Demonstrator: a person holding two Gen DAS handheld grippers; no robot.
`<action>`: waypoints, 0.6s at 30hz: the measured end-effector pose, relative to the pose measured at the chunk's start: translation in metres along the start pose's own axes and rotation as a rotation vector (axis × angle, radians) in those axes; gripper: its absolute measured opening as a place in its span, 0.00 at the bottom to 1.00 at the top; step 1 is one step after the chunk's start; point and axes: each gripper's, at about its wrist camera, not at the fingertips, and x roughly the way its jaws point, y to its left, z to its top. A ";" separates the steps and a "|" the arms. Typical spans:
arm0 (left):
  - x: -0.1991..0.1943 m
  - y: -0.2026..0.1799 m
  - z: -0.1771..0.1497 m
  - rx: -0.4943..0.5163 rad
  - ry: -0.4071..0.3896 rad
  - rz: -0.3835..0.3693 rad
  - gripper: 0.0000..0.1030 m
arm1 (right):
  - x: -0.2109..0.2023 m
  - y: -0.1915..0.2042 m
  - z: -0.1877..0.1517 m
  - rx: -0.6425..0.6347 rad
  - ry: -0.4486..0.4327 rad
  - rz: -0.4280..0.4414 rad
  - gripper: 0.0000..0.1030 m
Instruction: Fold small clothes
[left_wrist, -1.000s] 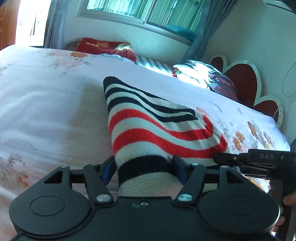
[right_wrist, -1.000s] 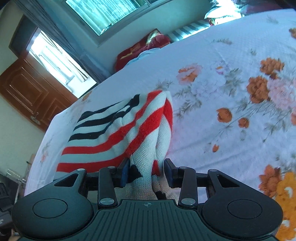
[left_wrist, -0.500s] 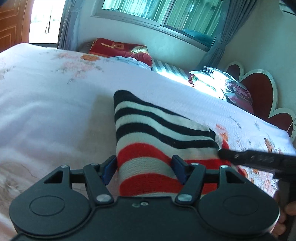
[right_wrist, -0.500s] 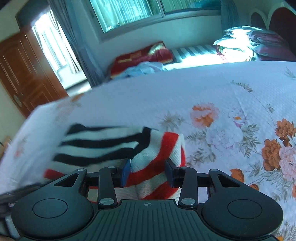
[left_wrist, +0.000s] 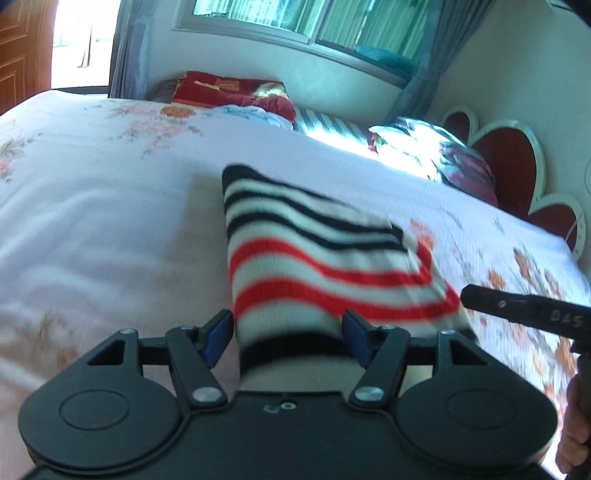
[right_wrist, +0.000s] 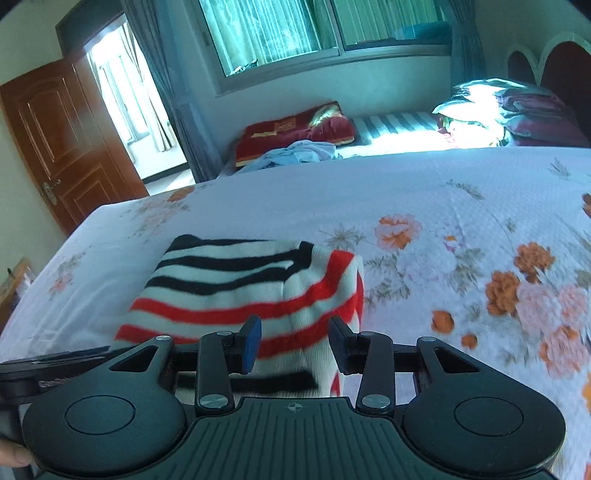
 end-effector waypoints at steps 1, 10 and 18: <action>-0.005 -0.002 -0.005 0.005 -0.004 0.000 0.62 | -0.006 0.000 -0.006 0.008 0.001 -0.001 0.39; -0.015 -0.010 -0.024 0.058 -0.024 0.007 0.65 | -0.015 -0.018 -0.051 0.127 0.062 -0.105 0.39; -0.043 -0.009 -0.036 0.092 -0.033 0.015 0.63 | -0.036 0.002 -0.061 0.063 0.038 -0.150 0.39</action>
